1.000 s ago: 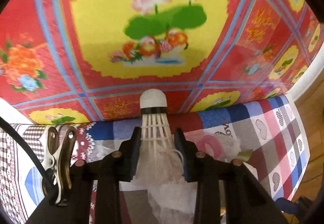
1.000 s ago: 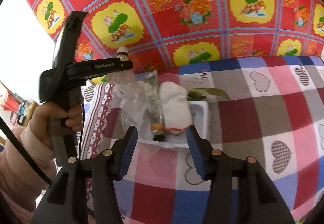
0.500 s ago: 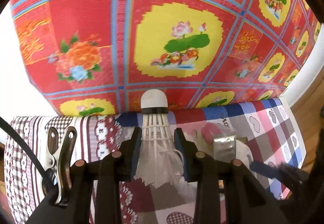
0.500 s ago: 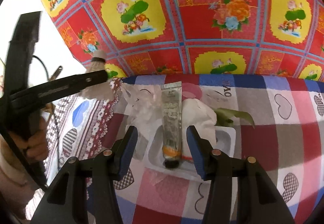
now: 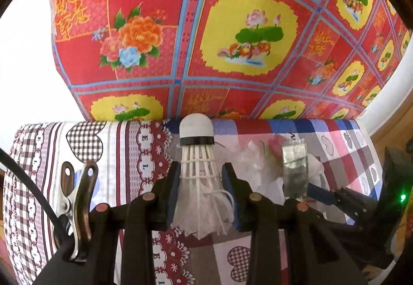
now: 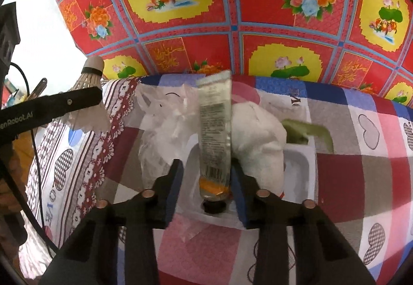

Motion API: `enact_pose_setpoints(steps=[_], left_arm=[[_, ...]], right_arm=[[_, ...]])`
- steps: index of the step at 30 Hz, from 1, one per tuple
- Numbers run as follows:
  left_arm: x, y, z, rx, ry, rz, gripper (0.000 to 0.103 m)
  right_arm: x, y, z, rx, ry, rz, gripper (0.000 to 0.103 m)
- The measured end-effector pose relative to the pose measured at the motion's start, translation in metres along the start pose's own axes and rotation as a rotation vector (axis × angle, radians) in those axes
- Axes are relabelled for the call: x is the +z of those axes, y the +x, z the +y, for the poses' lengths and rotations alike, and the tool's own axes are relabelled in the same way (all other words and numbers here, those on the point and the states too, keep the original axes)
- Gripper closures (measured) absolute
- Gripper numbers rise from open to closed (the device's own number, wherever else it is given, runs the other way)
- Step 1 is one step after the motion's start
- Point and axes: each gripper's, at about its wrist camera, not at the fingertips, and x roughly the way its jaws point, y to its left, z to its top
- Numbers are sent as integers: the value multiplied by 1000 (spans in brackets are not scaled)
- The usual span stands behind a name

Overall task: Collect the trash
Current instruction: 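Lower the right gripper onto the tube in the white tray while the left gripper holds the shuttlecock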

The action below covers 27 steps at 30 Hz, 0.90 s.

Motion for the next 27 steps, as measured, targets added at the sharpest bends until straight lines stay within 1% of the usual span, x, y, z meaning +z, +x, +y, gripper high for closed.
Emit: enact_pose_setpoints(steps=[1,2,3,4,14,21,27], left_arm=[[-1,0,0,-2,0,3,69],[-2,1,1,-3,0,6,69],[-3,1,1,-3,1,8,69],[-3,1,1,-5,2,10,69],[-3,-2,-11,-44,35,11,69],[-4,-6,-27,-68,85,16,69],[-7,-10,-46,-97,140,19,69]], right_arm=[[0,0,-2,-4,4,1,85],[0,1,-3,-9,9,2,88],[0,1,-5,-3,18,1,94],[-1,0,-6,5,30,-1,96],[-1,-31,-3,28,76,-85,97],[-1,-59,2,33,97,-147,97],[-11,-82,-8,35,145,-194,97]])
